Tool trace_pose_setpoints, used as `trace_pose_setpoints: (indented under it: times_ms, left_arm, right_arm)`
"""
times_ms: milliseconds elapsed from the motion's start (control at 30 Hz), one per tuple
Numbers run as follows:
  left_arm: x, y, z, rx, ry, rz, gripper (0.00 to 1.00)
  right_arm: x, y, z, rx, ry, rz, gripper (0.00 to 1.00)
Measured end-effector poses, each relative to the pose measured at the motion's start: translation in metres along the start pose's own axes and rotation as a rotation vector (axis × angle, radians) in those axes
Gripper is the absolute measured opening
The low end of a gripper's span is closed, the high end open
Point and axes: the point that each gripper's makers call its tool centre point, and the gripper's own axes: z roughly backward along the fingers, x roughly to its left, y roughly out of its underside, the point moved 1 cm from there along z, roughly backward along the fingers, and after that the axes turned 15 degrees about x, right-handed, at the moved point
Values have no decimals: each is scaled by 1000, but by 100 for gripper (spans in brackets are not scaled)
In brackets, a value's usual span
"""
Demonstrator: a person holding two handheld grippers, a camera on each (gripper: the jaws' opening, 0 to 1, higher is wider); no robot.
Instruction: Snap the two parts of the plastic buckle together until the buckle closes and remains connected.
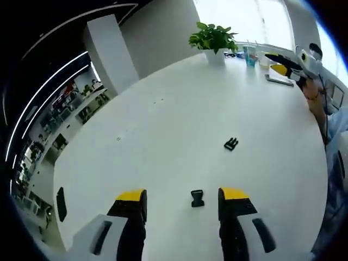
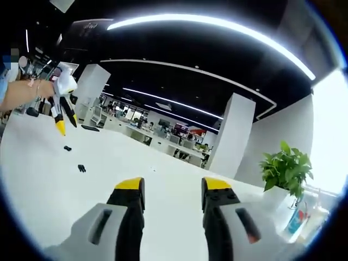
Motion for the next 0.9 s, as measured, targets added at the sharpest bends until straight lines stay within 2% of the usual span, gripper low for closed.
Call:
trace_pose_setpoints:
  times_ms: [200, 467, 667, 900]
  left_arm:
    - [0, 2, -15, 77, 27, -16, 51]
    - [-5, 10, -36, 178, 85, -12, 38]
    - [-8, 15, -44, 225, 122, 10, 31]
    - [-15, 18, -50, 277, 156, 29, 27]
  right_arm:
    - [1, 0, -1, 2, -2, 5, 42]
    - [3, 1, -2, 11, -4, 11, 42]
    - [3, 2, -3, 14, -3, 14, 41]
    - [4, 2, -4, 20, -4, 22, 41]
